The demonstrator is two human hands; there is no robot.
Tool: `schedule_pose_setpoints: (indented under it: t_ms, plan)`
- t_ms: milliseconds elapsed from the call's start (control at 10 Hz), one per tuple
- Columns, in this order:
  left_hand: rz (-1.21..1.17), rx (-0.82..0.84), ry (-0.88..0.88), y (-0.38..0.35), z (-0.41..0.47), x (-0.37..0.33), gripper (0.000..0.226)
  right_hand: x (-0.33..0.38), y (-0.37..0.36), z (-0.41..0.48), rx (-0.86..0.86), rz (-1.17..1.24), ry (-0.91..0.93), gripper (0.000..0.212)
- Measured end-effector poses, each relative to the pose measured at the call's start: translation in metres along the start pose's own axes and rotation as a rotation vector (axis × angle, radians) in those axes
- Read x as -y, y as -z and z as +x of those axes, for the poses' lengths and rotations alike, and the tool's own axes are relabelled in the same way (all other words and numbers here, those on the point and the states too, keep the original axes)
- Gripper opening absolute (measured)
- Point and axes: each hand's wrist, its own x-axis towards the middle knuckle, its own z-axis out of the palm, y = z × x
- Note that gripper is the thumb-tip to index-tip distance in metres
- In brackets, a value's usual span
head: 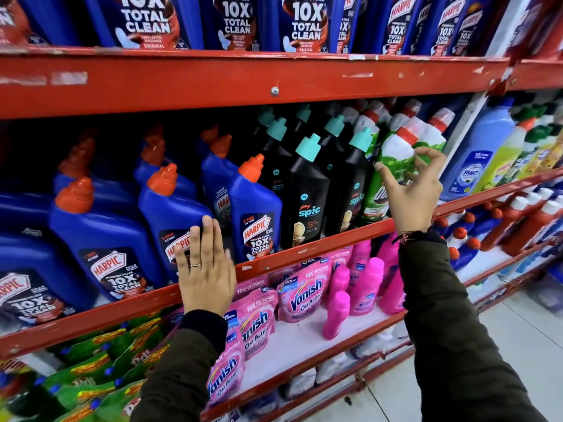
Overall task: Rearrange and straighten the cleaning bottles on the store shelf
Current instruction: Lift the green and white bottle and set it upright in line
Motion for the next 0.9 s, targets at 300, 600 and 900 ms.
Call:
schedule_pose_setpoints:
  t_ms: [300, 600, 900]
  plan:
    - [0.011, 0.006, 0.008, -0.002, -0.002, 0.001, 0.076, 0.0, -0.011, 0.006, 0.051, -0.127, -0.064, 0.065]
    - [0.037, 0.026, 0.019, -0.003, -0.003, 0.001, 0.079, -0.011, -0.015, -0.022, 0.131, -0.16, 0.034, 0.059]
    - [-0.03, 0.002, 0.051, 0.026, 0.031, -0.023, 0.085, 0.014, -0.027, -0.075, 0.234, -0.183, 0.272, 0.064]
